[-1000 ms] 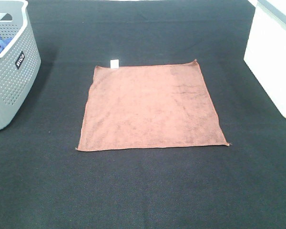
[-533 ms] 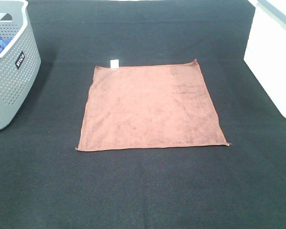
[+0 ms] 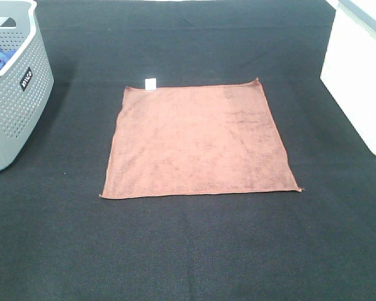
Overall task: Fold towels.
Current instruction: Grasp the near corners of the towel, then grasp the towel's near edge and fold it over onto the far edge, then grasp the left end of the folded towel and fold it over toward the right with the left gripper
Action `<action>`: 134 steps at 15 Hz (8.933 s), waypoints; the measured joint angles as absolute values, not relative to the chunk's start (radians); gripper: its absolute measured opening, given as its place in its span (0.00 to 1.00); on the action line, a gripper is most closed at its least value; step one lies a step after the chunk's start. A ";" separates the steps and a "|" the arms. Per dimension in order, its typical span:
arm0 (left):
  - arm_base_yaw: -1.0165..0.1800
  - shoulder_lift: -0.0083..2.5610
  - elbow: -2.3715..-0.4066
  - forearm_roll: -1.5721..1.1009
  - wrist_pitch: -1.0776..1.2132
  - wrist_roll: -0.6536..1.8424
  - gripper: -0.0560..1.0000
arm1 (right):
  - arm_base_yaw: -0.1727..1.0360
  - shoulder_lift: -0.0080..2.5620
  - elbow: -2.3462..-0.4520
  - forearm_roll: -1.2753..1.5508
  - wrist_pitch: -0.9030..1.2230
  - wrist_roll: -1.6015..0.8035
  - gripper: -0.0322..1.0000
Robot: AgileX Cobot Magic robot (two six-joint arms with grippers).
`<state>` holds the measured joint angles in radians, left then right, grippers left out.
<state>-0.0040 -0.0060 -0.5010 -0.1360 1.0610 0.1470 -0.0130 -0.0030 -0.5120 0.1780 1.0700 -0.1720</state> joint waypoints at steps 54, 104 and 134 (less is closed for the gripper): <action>-0.261 2.155 -1.166 -1.250 0.601 0.824 0.71 | 0.083 2.124 -1.223 0.671 0.719 -0.468 0.65; -0.221 2.269 -1.708 -0.350 0.732 -0.092 0.76 | 0.094 2.275 -1.817 0.433 0.978 -0.201 0.76; -0.359 2.361 -2.044 -0.510 0.900 -0.165 0.10 | 0.094 2.275 -1.817 0.440 0.966 -0.198 0.76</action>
